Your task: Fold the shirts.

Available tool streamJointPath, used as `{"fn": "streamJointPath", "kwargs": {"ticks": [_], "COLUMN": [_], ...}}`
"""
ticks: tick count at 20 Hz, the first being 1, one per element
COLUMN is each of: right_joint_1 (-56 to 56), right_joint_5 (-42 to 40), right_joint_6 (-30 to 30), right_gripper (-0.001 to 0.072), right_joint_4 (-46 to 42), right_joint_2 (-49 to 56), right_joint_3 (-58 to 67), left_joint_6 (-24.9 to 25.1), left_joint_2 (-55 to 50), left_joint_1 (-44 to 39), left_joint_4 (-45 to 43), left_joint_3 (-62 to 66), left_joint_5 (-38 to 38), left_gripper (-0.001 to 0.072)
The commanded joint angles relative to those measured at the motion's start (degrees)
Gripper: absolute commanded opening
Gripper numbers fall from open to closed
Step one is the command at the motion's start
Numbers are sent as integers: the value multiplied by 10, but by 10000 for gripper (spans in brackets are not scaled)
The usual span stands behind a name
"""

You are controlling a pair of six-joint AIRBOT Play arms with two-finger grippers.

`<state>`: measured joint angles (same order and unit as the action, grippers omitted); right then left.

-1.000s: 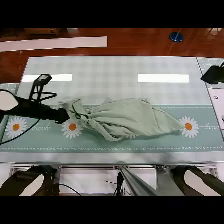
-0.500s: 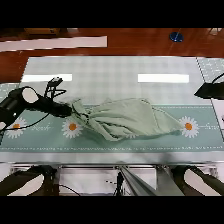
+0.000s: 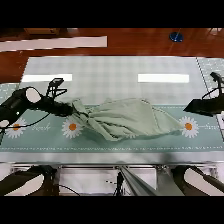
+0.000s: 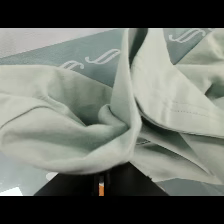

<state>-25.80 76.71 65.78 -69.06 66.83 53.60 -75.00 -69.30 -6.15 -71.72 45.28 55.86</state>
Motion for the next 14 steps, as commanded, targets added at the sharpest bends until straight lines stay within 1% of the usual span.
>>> {"fn": "streamJointPath", "kwargs": {"ticks": [1,4,11,14], "right_joint_1": [-13,-13,-5,37], "right_joint_5": [12,9,-14,-24], "right_joint_6": [-24,-36,-30,-27], "right_gripper": [591,590,580,519], "right_joint_4": [46,60,62,62], "right_joint_2": [32,58,113,141], "right_joint_3": [-42,-59,-63,-66], "left_joint_6": [0,0,0,0], "left_joint_2": [0,-1,0,0], "left_joint_1": [1,1,1,1], "left_joint_4": [0,0,0,0], "left_joint_3": [0,0,1,1], "left_joint_5": [-2,-2,-2,-4], "left_gripper": [26,26,26,26]}}
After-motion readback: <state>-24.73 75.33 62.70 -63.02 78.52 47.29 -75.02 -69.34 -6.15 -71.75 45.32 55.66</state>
